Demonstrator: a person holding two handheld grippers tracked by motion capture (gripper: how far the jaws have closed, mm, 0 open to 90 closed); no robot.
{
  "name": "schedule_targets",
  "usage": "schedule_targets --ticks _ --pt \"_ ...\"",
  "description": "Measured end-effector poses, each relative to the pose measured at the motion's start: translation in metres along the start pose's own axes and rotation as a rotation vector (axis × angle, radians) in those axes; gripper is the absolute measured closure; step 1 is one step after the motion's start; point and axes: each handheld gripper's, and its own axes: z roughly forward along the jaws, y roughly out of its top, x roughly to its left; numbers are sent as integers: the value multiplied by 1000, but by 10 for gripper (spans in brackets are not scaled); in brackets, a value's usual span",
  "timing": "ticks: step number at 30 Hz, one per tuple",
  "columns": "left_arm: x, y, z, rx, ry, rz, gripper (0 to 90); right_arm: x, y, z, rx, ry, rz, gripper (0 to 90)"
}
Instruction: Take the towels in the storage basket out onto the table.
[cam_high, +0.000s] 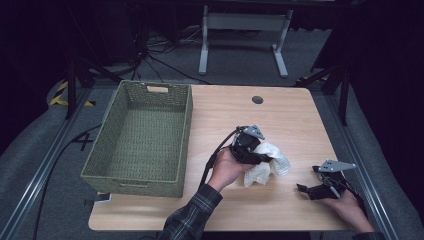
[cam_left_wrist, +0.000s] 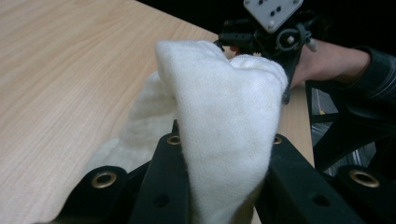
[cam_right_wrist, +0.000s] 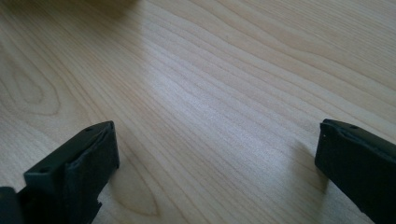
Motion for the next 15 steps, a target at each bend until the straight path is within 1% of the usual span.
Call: schedule_targets --ticks 1,2,3,6,8,10,13,14,15 --pt "1 -2 4 13 2 -1 820 0 0 0 0 0 -1 0" --pt "1 -4 8 28 15 7 820 0 0 0 0 0 -1 0" --pt "1 -7 12 39 21 5 820 0 0 0 0 0 -1 0" --pt "7 -14 21 58 24 -4 818 0 0 0 -1 0 0 0" --pt "9 -18 26 73 23 -19 818 0 0 0 -1 0 -1 0" --pt "12 -22 32 89 24 -21 817 0 0 0 -1 0 0 0" --pt "14 -26 39 127 44 -14 813 0 0 0 -1 0 0 0" --pt "14 -27 41 135 48 -19 802 0 0 0 -1 0 0 0" --pt "14 -27 41 135 48 -19 766 0 0 0 -1 1 -1 0"
